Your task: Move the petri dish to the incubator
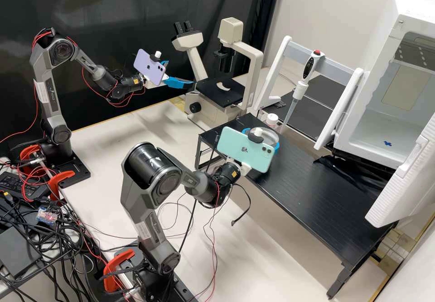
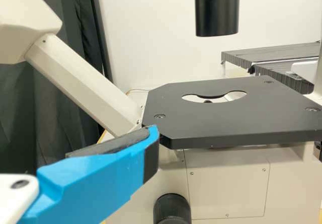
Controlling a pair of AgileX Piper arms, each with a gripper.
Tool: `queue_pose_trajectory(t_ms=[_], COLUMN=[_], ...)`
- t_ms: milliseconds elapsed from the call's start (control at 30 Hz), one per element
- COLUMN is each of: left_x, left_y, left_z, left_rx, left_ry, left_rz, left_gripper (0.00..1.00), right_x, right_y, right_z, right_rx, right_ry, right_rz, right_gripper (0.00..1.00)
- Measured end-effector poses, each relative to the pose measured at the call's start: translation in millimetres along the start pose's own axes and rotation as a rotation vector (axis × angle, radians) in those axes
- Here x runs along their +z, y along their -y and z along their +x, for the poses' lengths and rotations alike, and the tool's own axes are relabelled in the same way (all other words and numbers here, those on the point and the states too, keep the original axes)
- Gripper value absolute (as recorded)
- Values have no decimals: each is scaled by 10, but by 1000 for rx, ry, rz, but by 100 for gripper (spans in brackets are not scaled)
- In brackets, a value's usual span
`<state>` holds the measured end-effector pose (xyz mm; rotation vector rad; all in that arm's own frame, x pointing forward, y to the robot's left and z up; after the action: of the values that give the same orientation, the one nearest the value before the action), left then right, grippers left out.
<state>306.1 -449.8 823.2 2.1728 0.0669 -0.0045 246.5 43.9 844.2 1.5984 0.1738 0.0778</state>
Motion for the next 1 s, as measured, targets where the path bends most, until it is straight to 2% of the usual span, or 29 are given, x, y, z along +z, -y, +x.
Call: queue_pose_trajectory(t_ms=[233,467,533,667,833,1000], left_x=[0,0,0,0,0,0], left_y=[0,0,0,0,0,0], left_z=[0,0,0,0,0,0], left_rx=[0,0,0,0,0,0], left_ry=[0,0,0,0,0,0], left_rz=[0,0,0,0,0,0], left_gripper=[100,100,100,100,100,100], right_x=[366,693,754,866,905,857], right_y=[-547,-1059,-1181,-1399,-1631,-1719], right_z=[129,428,525,737,1018,1292], right_rx=[167,262,274,292,306,293], right_ry=[96,185,206,250,274,278], right_rz=[-3,-9,-8,35,63,65], right_gripper=[0,0,0,0,0,0])
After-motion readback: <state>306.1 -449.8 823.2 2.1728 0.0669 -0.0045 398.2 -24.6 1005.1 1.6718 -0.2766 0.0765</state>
